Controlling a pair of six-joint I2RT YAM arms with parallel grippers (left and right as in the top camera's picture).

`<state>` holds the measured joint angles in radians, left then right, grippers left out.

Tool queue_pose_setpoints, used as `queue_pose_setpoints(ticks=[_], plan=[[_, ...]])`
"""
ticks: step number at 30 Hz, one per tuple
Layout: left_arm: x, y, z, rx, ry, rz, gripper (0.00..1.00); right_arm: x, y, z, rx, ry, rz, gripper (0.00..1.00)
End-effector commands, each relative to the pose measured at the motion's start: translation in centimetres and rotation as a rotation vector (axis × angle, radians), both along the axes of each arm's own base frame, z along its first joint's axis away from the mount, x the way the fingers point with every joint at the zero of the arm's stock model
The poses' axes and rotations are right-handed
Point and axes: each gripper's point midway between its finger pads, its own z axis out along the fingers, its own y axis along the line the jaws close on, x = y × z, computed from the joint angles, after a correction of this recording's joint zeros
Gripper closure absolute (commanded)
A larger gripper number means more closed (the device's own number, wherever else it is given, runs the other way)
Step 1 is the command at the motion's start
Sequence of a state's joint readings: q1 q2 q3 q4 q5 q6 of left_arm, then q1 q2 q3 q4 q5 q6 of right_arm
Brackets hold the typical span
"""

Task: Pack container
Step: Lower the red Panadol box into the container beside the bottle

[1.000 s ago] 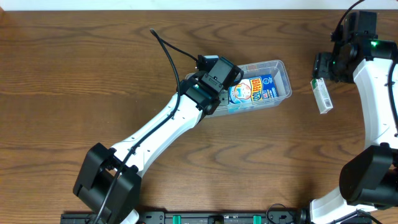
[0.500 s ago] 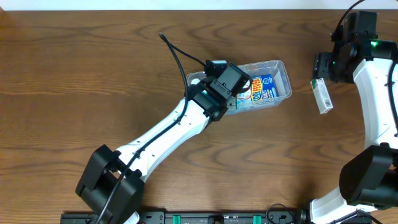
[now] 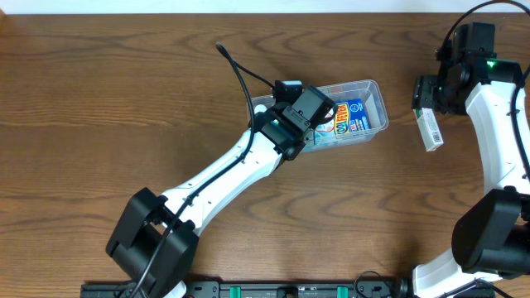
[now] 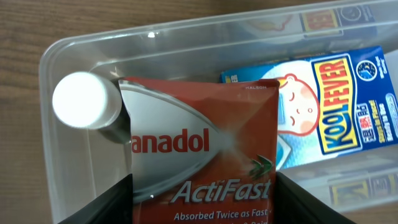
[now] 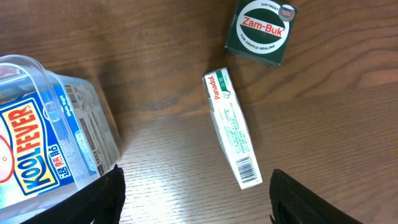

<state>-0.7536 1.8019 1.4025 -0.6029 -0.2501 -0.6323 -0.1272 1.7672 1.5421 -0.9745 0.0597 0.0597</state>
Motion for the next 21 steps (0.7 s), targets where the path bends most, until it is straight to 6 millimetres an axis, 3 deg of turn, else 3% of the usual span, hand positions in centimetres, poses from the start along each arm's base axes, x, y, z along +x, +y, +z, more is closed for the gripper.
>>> queue_pose_setpoints(ticks=[1, 9, 21], plan=[[0.8, 0.2, -1.5, 0.039, 0.004, 0.026, 0.36, -0.1, 0.0, -0.3, 0.008, 0.005, 0.0, 0.28], [1.1, -0.1, -4.1, 0.066, 0.033, 0.025, 0.36, -0.1, 0.0, -0.3, 0.008, 0.006, 0.0, 0.28], [1.1, 0.0, -4.4, 0.072, 0.039, 0.025, 0.36, -0.1, 0.0, -0.3, 0.008, 0.006, 0.0, 0.28]])
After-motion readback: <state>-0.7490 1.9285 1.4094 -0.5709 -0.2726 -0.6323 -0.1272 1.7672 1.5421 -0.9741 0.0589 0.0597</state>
